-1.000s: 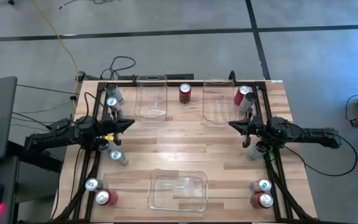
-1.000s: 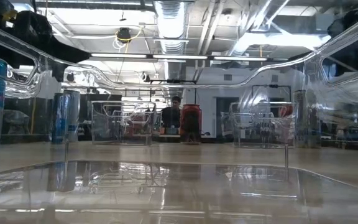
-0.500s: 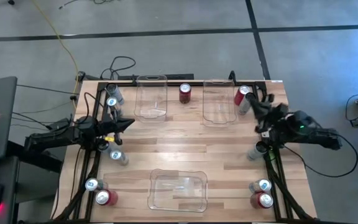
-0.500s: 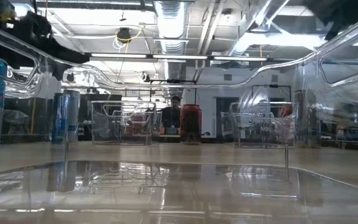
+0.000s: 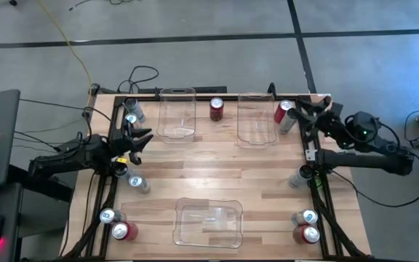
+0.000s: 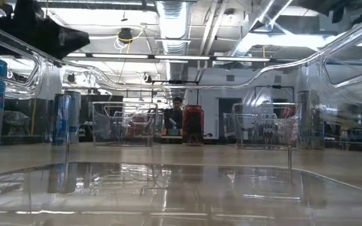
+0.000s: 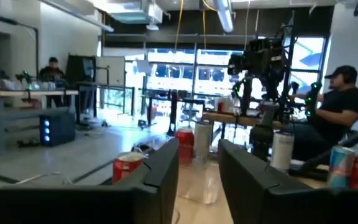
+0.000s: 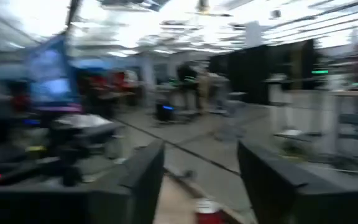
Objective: Sort soda cans
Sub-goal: Put the top right white-blue soda can into the top right transparent bin
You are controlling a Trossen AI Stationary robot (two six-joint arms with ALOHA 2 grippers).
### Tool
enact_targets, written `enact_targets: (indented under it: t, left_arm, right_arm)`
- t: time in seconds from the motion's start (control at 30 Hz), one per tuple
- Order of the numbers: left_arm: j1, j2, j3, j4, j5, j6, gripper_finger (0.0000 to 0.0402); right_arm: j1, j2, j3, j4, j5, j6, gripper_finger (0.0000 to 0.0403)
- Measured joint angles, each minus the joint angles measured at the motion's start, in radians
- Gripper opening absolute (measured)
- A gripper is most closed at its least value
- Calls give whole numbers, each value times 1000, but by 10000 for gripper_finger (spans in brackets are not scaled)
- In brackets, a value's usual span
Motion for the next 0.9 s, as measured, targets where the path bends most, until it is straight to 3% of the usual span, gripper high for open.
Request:
enact_targets:
  t: [0.2, 0.47, 0.57, 0.73, 0.9]
  left_arm:
    - [0, 0, 0, -9, -97, 42, 127]
    - [6, 50, 44, -48, -300, 87, 128]
    - [31, 98, 51, 9, -355, 137, 128]
    - [78, 176, 53, 137, -360, 176, 128]
    - [98, 252, 129, 108, -326, 150, 128]
  right_arm:
    - [-78, 97, 68, -69, 203, -3, 316]
    - [-253, 270, 298, -568, 243, 237, 332]
    - [-336, 361, 399, -695, 183, 238, 332]
    - [-474, 499, 525, -872, -38, 181, 332]
    - [-537, 566, 530, -896, -91, 90, 332]
